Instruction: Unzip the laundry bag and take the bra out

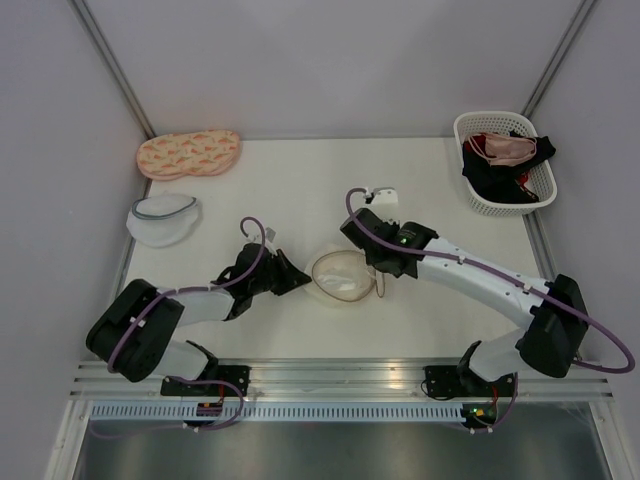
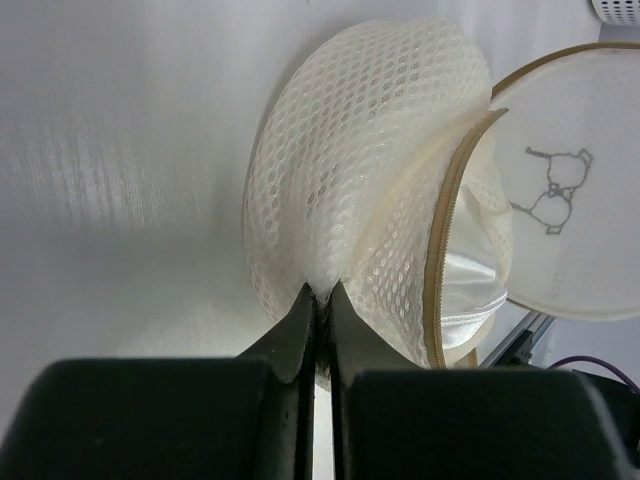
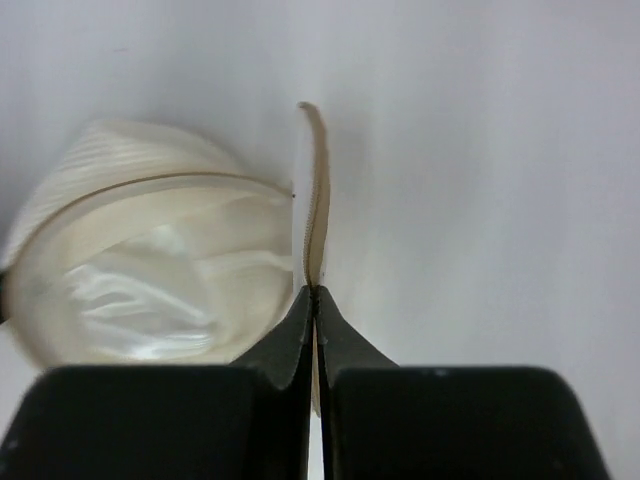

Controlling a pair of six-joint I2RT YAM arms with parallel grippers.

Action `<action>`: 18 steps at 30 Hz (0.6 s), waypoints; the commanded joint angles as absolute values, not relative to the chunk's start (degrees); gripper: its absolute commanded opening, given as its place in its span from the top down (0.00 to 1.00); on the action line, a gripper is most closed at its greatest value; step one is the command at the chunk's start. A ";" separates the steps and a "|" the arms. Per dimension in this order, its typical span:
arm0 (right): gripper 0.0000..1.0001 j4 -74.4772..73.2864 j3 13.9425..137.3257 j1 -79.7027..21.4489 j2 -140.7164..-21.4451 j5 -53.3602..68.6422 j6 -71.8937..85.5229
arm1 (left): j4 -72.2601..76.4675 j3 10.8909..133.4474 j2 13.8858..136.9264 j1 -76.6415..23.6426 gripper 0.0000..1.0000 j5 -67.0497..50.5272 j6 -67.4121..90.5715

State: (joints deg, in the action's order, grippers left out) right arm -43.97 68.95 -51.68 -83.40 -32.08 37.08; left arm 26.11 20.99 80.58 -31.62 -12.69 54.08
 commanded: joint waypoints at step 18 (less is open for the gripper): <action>0.36 -27.61 58.54 -49.13 -69.69 -9.77 33.66 | 22.59 18.55 73.83 -31.46 0.98 -13.01 53.00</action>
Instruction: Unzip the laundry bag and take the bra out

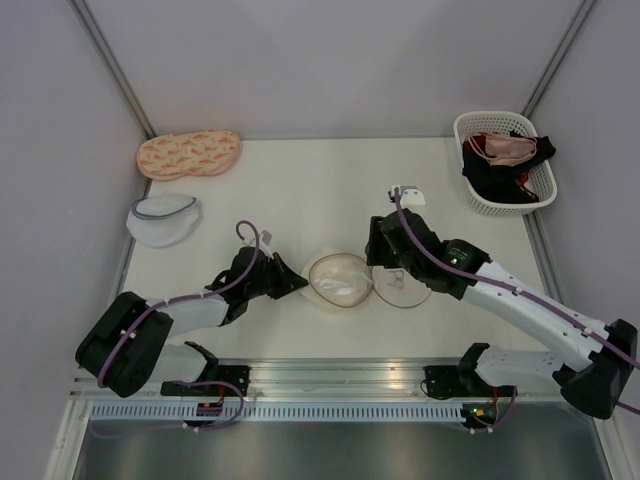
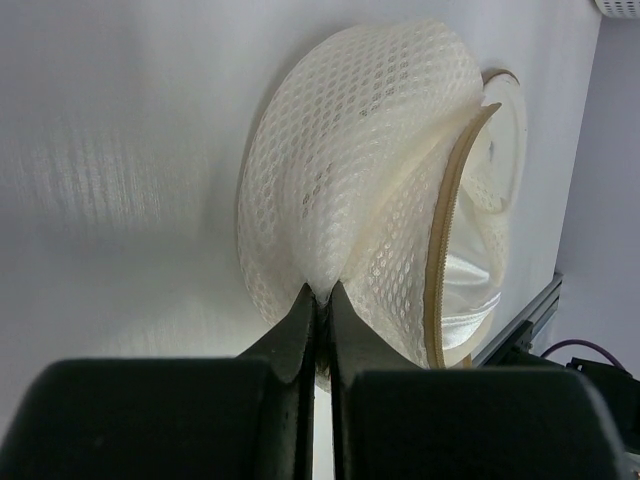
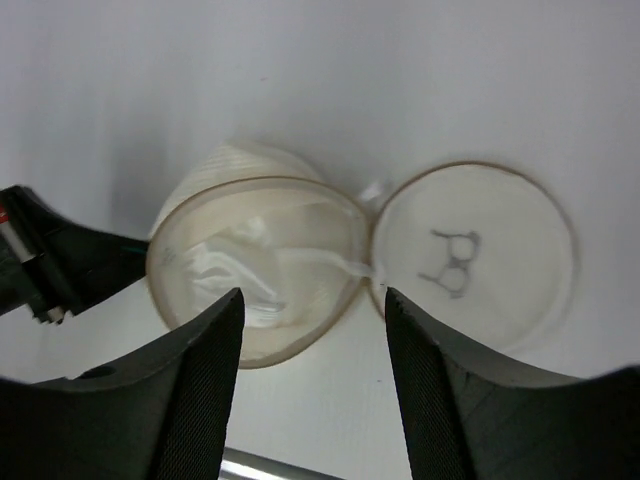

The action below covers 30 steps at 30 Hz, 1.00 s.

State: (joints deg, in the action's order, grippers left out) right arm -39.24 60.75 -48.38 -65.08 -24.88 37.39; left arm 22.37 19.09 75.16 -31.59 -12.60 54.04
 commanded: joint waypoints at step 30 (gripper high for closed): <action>0.50 -18.28 53.09 -55.19 -91.05 -3.96 35.42 | 22.76 17.75 72.42 -31.46 0.98 -12.75 54.14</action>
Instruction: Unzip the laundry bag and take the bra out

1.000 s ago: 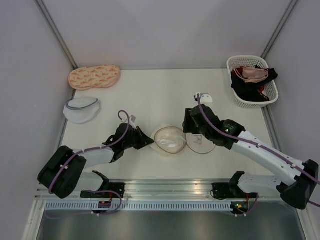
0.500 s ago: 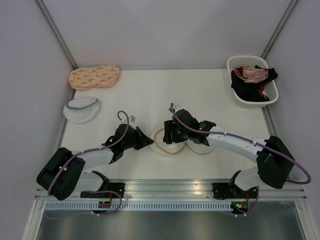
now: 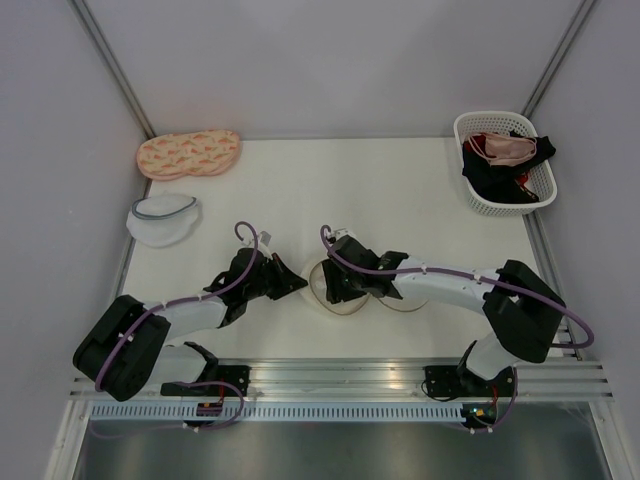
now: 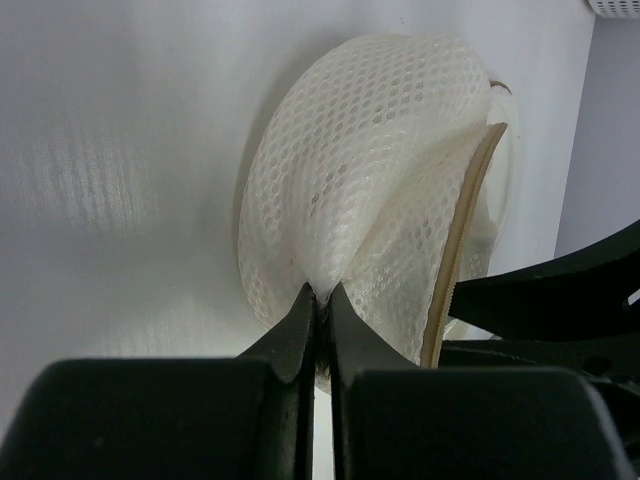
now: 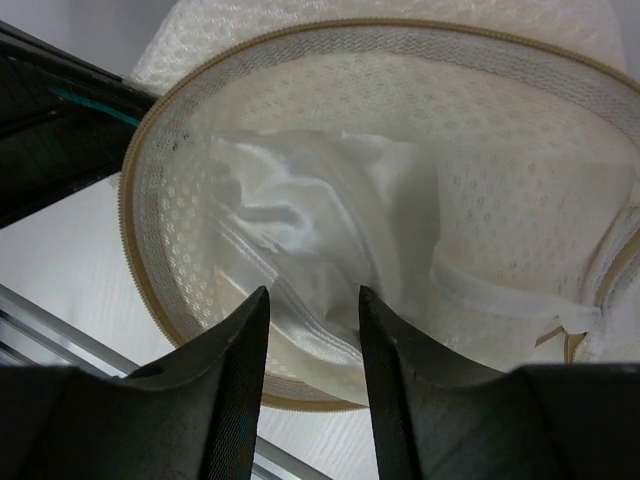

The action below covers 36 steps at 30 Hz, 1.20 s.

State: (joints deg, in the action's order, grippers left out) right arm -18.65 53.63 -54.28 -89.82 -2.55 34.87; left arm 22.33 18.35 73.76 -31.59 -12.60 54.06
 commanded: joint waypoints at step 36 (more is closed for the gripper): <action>0.75 -29.36 63.55 -53.44 -76.28 -7.39 32.17 | 22.94 16.70 72.07 -30.94 0.98 -12.92 54.75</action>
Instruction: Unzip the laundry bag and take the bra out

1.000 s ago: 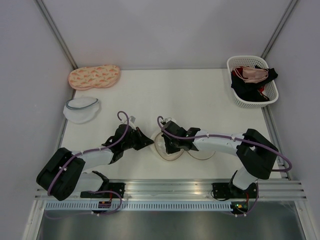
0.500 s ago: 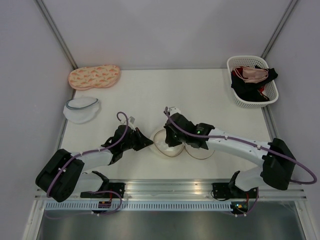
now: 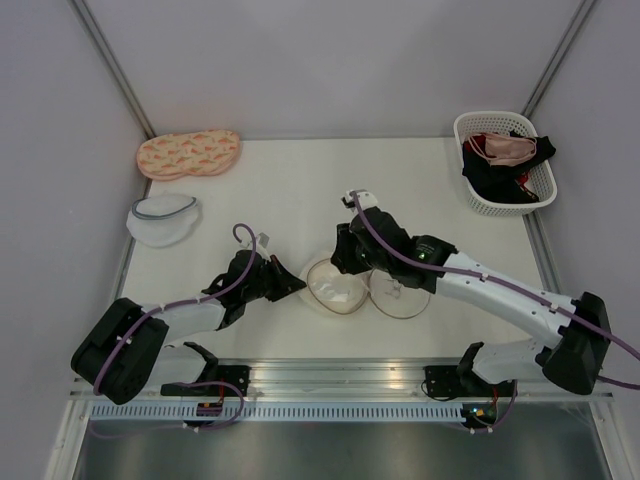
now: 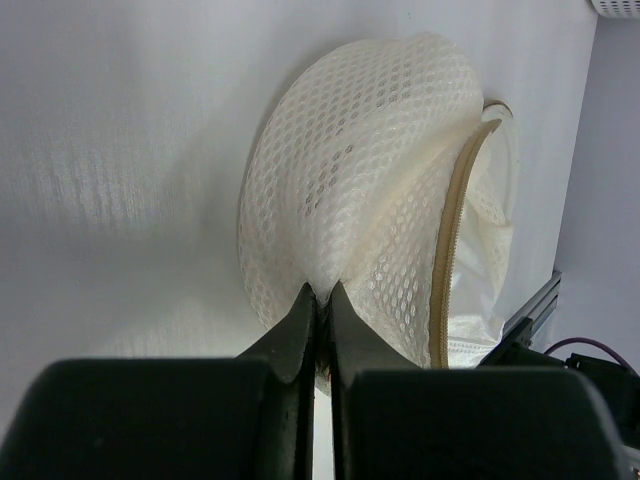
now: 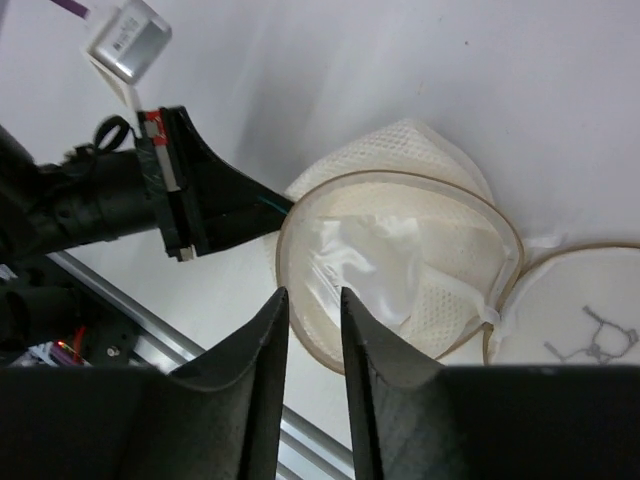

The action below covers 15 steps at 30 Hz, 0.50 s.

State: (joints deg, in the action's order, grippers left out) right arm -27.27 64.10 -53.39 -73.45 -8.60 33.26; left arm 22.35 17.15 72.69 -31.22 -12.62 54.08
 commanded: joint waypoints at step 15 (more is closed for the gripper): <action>0.48 -22.50 56.78 -57.13 -88.06 -3.25 32.78 | 23.11 16.79 71.89 -30.94 0.98 -13.01 55.02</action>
